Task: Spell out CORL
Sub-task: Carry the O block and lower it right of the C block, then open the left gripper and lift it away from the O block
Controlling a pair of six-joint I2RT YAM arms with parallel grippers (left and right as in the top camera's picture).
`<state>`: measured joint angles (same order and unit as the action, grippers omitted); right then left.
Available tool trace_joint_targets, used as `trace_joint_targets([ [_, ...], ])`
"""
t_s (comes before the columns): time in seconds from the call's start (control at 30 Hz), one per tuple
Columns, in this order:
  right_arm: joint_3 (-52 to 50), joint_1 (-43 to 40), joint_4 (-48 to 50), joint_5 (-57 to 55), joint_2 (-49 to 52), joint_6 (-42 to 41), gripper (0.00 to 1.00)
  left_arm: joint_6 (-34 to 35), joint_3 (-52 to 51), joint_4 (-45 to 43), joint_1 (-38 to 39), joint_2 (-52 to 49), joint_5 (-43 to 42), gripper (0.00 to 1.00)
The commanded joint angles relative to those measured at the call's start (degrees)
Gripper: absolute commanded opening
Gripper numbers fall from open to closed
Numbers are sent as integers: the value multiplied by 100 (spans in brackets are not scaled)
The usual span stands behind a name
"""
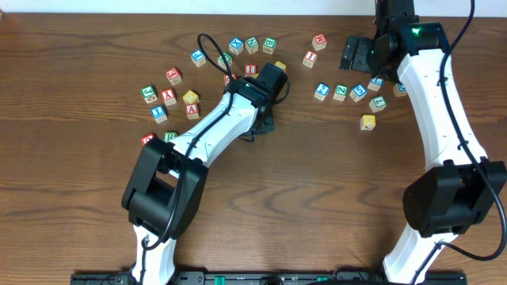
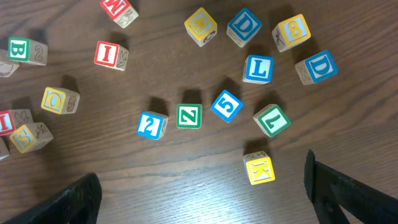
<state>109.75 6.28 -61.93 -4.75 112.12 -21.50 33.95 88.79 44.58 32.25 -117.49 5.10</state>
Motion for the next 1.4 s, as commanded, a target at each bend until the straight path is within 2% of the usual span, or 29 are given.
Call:
trace_joint_targets([
  [0.0,11,2,-42,-68,50,-76,99,83,-46,-17,-15,-352,271,20],
  [0.87,11,2,-68,-70,50,-76,99,-87,-46,-210,-17,-588,612,20],
  [0.93,11,2,-68,-70,50,-76,99,-85,-46,-210,-17,-588,610,31],
  [1.0,11,2,-66,-72,50,-74,99,-85,-46,-210,-17,-588,610,34],
  [1.37,11,4,-68,-70,50,-74,99,-94,-13,-345,-17,-557,361,36],
])
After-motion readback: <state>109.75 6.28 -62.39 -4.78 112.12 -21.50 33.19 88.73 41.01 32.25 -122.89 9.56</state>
